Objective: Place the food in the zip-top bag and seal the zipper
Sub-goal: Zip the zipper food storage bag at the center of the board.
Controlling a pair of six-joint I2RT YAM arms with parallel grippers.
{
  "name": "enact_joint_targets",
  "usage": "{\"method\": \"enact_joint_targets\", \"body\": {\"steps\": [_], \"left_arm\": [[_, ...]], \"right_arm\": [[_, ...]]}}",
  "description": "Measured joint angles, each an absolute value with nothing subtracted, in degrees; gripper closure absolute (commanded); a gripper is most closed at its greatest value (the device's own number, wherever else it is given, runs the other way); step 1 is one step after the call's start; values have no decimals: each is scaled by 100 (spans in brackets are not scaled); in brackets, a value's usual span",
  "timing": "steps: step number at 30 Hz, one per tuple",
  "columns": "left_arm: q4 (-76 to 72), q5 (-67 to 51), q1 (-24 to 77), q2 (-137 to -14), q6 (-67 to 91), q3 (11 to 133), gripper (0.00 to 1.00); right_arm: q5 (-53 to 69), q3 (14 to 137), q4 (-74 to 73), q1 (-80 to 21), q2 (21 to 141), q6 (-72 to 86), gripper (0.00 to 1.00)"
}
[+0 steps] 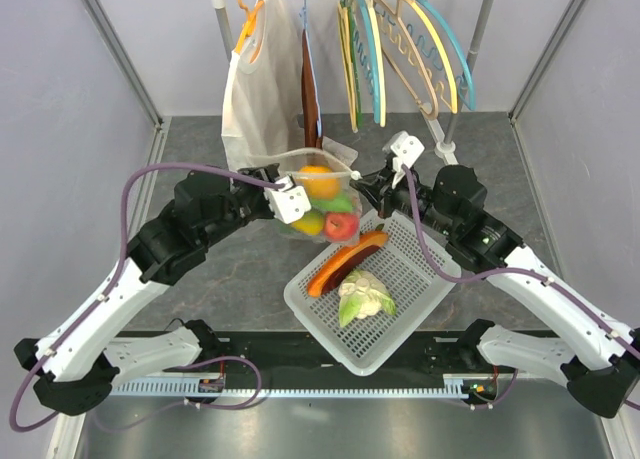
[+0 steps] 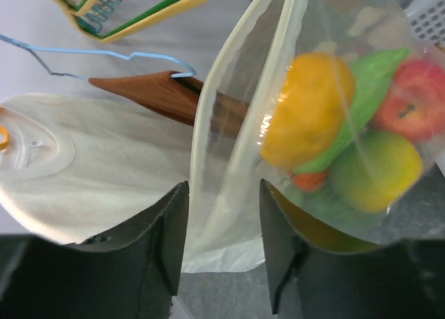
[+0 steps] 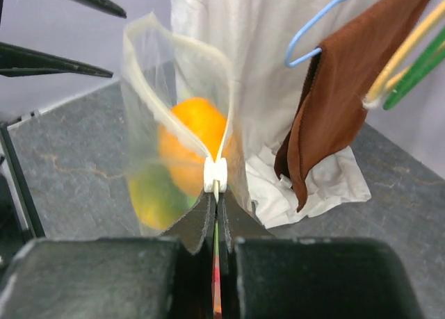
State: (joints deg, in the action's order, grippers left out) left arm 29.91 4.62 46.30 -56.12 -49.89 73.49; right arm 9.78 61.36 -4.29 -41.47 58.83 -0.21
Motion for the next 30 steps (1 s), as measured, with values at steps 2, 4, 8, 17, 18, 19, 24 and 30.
{"method": "enact_joint_targets", "body": {"steps": [2, 4, 8, 17, 18, 19, 24, 30], "left_arm": [[3297, 235, 4589, -5518, -4790, 7384, 6], [3640, -58, 4580, -5470, -4604, 7509, 5], [4093, -613, 4576, -5468, -4292, 7782, 5], [4515, -1929, 4574, -5714, -3374, 8571, 19], [4512, -2018, 4574, -5749, -3269, 8593, 22], [4499, -2112, 4574, -5795, -3142, 8597, 30], [4289, -2145, 4571, -6007, -2689, 8597, 47], [3903, -2178, 4571, -6228, -2451, 8617, 48]], "right_arm": [[1236, 6213, -565, -4104, 5913, -307, 100], [1485, 6368, -733, -4066, 5996, -541, 100], [2053, 6740, -1063, -4025, 6202, -915, 100], [3081, 8436, -2753, -4001, 7199, -2025, 100], [3122, 8589, -2939, -4001, 7293, -2145, 100], [3157, 8694, -3085, -4001, 7354, -2248, 100], [3339, 8888, -3632, -4001, 7435, -2604, 100], [3448, 9056, -4032, -4001, 7496, -2858, 100]]}}
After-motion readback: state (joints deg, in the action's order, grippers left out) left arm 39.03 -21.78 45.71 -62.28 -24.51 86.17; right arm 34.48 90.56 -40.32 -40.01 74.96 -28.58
